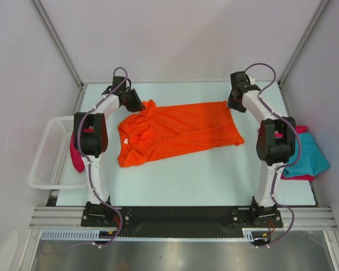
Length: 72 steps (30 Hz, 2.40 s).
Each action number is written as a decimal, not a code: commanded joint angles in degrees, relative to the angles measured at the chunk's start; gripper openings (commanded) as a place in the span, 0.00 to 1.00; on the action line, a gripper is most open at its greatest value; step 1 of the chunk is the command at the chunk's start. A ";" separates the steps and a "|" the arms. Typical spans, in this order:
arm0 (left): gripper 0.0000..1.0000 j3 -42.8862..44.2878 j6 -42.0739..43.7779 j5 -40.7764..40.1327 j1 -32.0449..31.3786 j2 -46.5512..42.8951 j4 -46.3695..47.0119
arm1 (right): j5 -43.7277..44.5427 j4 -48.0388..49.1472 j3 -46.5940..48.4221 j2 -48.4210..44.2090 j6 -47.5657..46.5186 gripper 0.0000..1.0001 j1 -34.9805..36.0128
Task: Fold and stack the t-shirts
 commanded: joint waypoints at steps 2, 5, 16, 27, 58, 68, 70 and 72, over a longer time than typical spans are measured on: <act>0.24 -2.55 5.58 -6.40 -1.38 -12.44 2.67 | -3.78 -3.78 8.30 6.92 0.82 0.51 -0.55; 0.23 -3.87 7.16 -7.64 -1.82 -15.25 2.58 | -6.14 -3.79 10.67 9.21 1.35 0.52 -1.17; 0.24 -7.92 8.40 -8.78 -2.26 -17.65 2.23 | -7.73 -4.75 20.69 16.68 1.44 0.53 -1.96; 0.24 -0.45 8.40 -11.77 -2.52 -8.33 0.30 | -9.23 -5.02 26.49 21.51 1.17 0.55 -3.81; 0.24 24.08 13.94 -23.11 -1.73 10.57 -15.26 | -14.23 -3.53 34.23 31.01 1.00 0.25 -3.37; 0.24 25.21 12.62 -21.35 -1.29 12.86 -14.47 | -14.24 -0.36 28.97 28.11 -0.50 0.00 -2.31; 0.24 26.18 12.44 -20.91 -1.29 13.74 -14.29 | -14.41 0.16 27.12 27.14 -0.59 0.00 -2.23; 0.24 27.15 11.65 -20.56 -1.12 14.70 -14.29 | -14.41 0.52 25.89 26.18 -0.59 0.00 -2.23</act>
